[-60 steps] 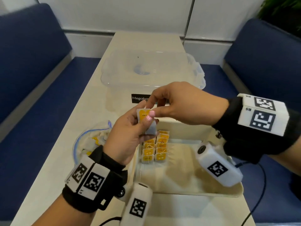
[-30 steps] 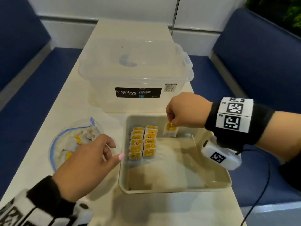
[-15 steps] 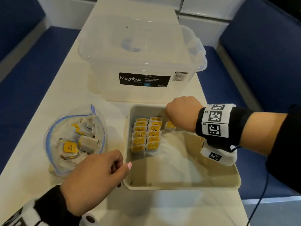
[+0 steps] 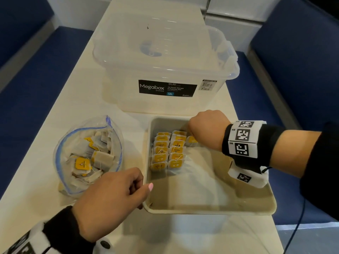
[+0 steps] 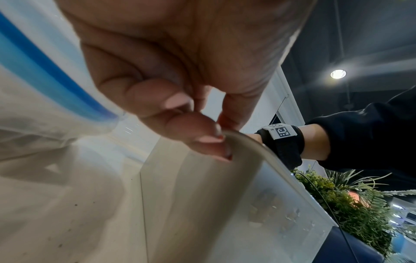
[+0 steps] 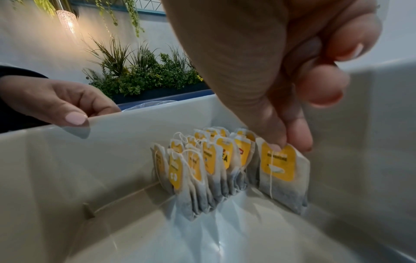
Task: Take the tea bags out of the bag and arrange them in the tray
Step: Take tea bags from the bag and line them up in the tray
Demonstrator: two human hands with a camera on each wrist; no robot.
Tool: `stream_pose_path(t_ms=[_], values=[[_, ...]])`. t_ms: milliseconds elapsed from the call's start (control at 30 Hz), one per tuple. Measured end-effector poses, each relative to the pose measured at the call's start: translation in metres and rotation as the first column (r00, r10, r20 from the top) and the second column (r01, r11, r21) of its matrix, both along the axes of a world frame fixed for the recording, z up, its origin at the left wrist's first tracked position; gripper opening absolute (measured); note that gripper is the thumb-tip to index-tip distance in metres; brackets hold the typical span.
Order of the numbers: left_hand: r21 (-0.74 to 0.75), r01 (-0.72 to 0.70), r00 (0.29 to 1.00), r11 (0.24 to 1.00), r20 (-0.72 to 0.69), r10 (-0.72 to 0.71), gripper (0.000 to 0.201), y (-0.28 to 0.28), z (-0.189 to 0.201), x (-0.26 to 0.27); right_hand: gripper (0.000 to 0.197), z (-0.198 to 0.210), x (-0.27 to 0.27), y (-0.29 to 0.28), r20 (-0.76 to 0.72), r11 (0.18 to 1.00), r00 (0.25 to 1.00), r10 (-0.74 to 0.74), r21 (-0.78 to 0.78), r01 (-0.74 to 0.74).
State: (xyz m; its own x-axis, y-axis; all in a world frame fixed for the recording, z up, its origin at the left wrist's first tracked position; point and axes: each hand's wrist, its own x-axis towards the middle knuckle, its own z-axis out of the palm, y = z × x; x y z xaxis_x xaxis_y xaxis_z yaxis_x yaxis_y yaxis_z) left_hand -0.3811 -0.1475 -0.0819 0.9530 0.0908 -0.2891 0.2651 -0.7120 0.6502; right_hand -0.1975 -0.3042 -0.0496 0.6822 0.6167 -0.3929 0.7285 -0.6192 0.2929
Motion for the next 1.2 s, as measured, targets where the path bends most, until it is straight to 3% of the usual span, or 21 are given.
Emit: stream_pose_path(t_ms=[267,433,567,633,700,800,867,967,1033,1133,1200], values=[[-0.008,0.004,0.998,1.0,-0.063,-0.004,0.035,0.001,0.003,0.0,0.024,0.003,-0.001,-0.001,-0.009,1.0,1.0,-0.026,0.013,0.026],[-0.058,-0.054,0.994,0.997,-0.095,0.049,0.046,0.004,0.019,-0.005,0.015,0.017,-0.001,-0.002,0.037,0.994,0.998,-0.051,0.096,0.047],[-0.093,-0.288,0.951,0.953,0.086,0.296,0.024,0.025,0.023,-0.017,0.01,0.049,-0.008,0.004,0.049,0.956,0.997,-0.06,0.29,0.043],[-0.019,-0.433,0.868,0.901,0.263,0.422,0.015,0.042,0.021,-0.026,0.008,0.065,-0.018,0.02,0.019,0.907,0.999,-0.03,0.42,0.019],[0.084,-0.556,0.78,0.827,0.396,0.484,0.018,0.059,0.014,-0.035,0.009,0.075,-0.031,0.042,-0.034,0.862,0.999,0.019,0.507,0.001],[0.194,-0.603,0.771,0.774,0.39,0.503,0.021,0.076,-0.003,-0.04,0.009,0.075,-0.056,0.081,-0.111,0.843,0.985,0.131,0.536,-0.051],[0.248,-0.556,0.825,0.793,0.279,0.491,0.024,0.081,-0.014,-0.041,0.01,0.065,-0.071,0.108,-0.153,0.853,0.965,0.212,0.511,-0.106],[0.22,-0.505,0.862,0.835,0.189,0.471,0.046,0.082,-0.021,-0.04,0.013,0.044,-0.082,0.147,-0.221,0.909,0.933,0.285,0.371,-0.19],[0.184,-0.512,0.856,0.839,0.188,0.481,0.056,0.081,-0.02,-0.04,0.012,0.028,-0.084,0.168,-0.253,0.939,0.918,0.305,0.24,-0.246],[0.129,-0.546,0.828,0.828,0.231,0.51,0.051,0.076,-0.017,-0.041,0.033,0.009,-0.086,0.186,-0.237,0.948,0.918,0.317,0.037,-0.317],[0.119,-0.552,0.822,0.825,0.243,0.515,0.051,0.074,-0.017,-0.042,0.023,0.004,-0.089,0.192,-0.202,0.922,0.911,0.36,-0.072,-0.38]])
